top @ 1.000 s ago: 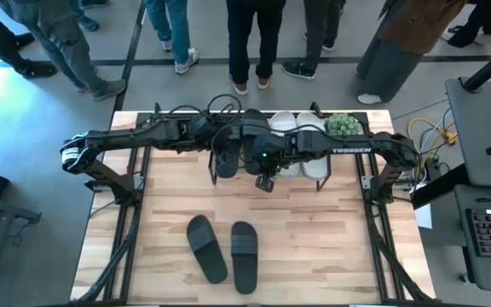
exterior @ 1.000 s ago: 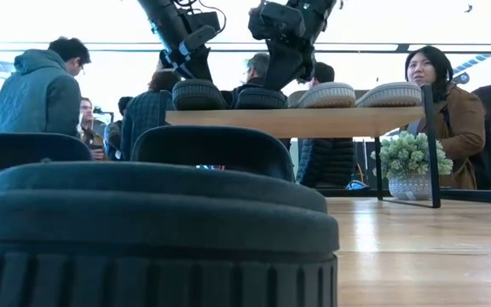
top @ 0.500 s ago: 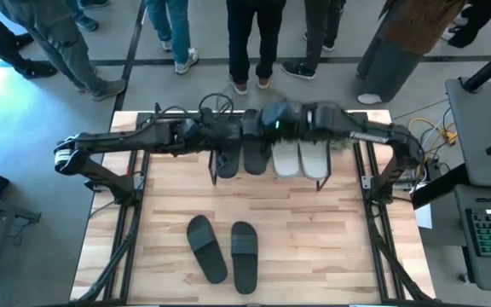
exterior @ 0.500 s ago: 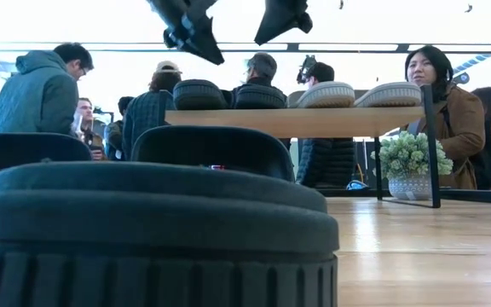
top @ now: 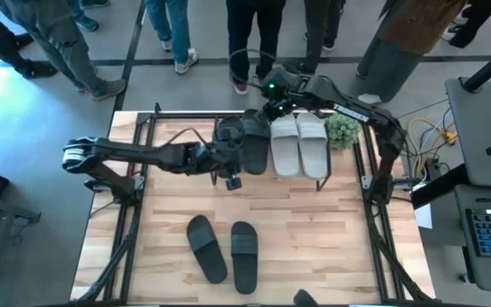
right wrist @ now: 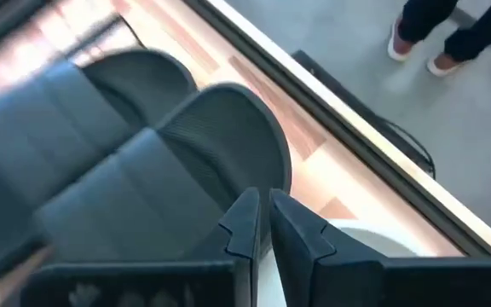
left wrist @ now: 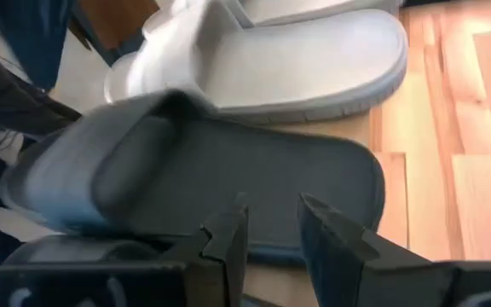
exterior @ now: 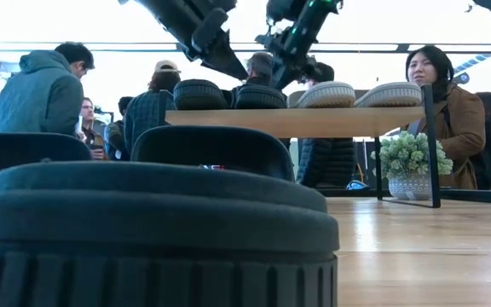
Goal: Pick and place slides into the shelf
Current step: Adjust the slides on the shelf
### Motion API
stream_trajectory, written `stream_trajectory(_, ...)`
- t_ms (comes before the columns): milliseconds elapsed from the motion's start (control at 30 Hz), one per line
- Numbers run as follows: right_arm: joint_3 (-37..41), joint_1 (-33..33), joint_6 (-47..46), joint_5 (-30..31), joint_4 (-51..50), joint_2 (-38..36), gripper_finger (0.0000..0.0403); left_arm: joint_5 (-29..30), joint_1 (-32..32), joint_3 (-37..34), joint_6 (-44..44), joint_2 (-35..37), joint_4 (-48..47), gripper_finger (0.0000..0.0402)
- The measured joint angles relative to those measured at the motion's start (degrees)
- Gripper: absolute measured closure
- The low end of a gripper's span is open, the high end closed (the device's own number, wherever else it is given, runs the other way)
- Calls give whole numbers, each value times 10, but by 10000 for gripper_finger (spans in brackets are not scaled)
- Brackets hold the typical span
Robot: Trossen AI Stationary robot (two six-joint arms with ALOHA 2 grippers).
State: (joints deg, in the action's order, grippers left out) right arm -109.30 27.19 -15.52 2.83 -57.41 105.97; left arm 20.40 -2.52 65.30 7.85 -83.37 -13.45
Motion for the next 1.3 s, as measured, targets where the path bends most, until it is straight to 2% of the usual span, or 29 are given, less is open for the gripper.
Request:
stream_trajectory(100, -13, 0, 11, -3, 6, 22, 381, -2, 2, 4, -16, -18, 14, 313)
stream_trajectory(267, -47, -2, 21, -42, 8, 65, 381, -2, 3, 7, -45, -26, 10, 313)
stream_trajectory(567, -65, -19, 37, -56, -53, 103, 381, 27, 3, 7, -46, -20, 1, 313)
stream_trajectory(1000, -39, -36, 40, -40, -70, 78, 380, 74, 3, 7, -47, -18, -43, 313)
stream_trajectory(1300, -43, -42, 42, -23, -23, 19, 380, 87, 0, 7, -75, -9, -69, 313)
